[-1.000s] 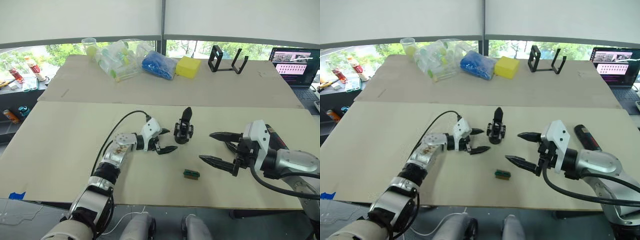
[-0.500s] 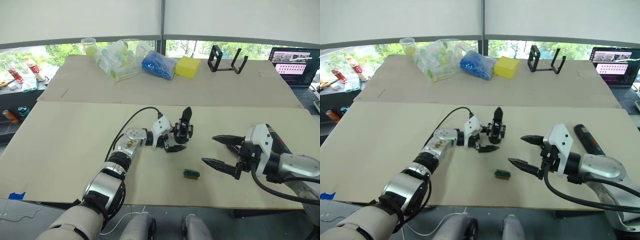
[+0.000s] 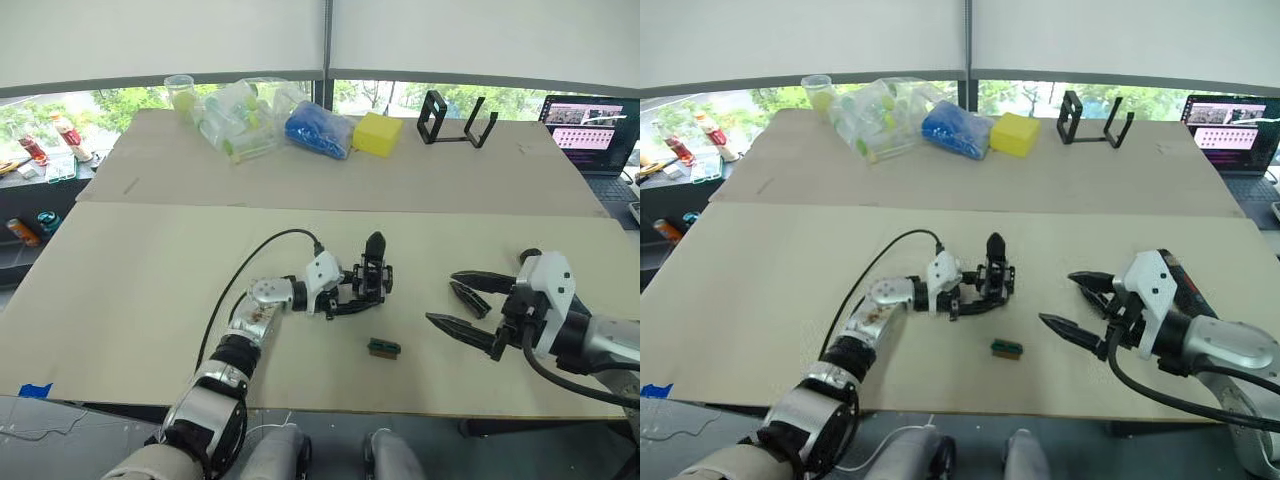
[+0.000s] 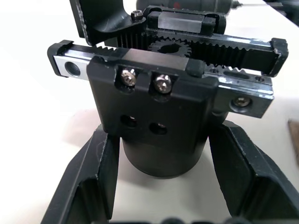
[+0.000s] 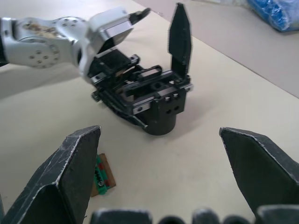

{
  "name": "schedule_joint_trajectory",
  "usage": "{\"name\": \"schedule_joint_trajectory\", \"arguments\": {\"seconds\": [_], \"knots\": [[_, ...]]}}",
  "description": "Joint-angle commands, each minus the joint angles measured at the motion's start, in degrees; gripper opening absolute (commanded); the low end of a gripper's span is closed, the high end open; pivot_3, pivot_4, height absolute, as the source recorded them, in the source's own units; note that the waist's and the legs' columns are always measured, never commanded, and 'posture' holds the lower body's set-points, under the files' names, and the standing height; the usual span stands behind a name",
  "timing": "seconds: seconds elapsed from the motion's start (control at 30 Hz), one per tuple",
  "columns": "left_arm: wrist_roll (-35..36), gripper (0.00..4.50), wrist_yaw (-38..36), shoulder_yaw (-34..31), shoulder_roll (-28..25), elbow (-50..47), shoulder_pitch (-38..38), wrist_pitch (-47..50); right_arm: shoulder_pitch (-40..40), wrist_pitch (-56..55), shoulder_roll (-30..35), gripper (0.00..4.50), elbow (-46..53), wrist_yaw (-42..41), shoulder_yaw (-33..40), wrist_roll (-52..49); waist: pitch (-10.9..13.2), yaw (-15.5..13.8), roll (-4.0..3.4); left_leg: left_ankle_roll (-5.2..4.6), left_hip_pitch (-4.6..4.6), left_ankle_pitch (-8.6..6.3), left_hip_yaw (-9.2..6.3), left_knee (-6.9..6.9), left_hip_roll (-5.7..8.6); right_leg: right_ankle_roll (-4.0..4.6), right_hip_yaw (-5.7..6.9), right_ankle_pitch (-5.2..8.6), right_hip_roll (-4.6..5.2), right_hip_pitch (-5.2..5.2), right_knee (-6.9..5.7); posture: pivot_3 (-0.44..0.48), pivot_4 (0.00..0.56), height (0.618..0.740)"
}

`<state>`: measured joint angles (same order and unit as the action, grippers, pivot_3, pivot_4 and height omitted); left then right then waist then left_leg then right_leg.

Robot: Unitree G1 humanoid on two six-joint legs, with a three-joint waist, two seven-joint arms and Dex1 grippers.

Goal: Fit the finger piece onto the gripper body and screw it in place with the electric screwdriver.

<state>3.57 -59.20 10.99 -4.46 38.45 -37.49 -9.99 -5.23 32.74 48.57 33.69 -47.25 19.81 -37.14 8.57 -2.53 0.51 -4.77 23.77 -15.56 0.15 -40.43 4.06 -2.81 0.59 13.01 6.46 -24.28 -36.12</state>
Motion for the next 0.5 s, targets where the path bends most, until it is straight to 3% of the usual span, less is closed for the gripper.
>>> {"name": "schedule_joint_trajectory", "arguments": {"seconds": [0.03, 0.5], "knots": [[-0.21, 2.30, 4.38, 0.05, 1.61, -4.01, -1.89, 1.35, 0.02, -0.61, 0.24, 4.50, 1.93, 0.29, 1.61, -0.22, 0.00, -0.01, 0.00, 0.00, 0.00, 0.00, 0.00, -0.01, 0.00, -0.01, 0.00, 0.00, -0.01, 0.00, 0.00, 0.000, 0.150, 0.740], [-2.02, 2.30, 5.78, 3.07, 0.98, -4.91, -1.29, 7.29, 0.60, -1.37, -0.49, 4.50, 1.70, 0.76, 0.07, 0.90, 0.00, 0.15, 0.00, 0.00, -0.01, 0.01, 0.00, 0.00, 0.00, -0.01, 0.02, -0.01, -0.02, 0.00, 0.01, 0.000, 0.150, 0.740]]}}
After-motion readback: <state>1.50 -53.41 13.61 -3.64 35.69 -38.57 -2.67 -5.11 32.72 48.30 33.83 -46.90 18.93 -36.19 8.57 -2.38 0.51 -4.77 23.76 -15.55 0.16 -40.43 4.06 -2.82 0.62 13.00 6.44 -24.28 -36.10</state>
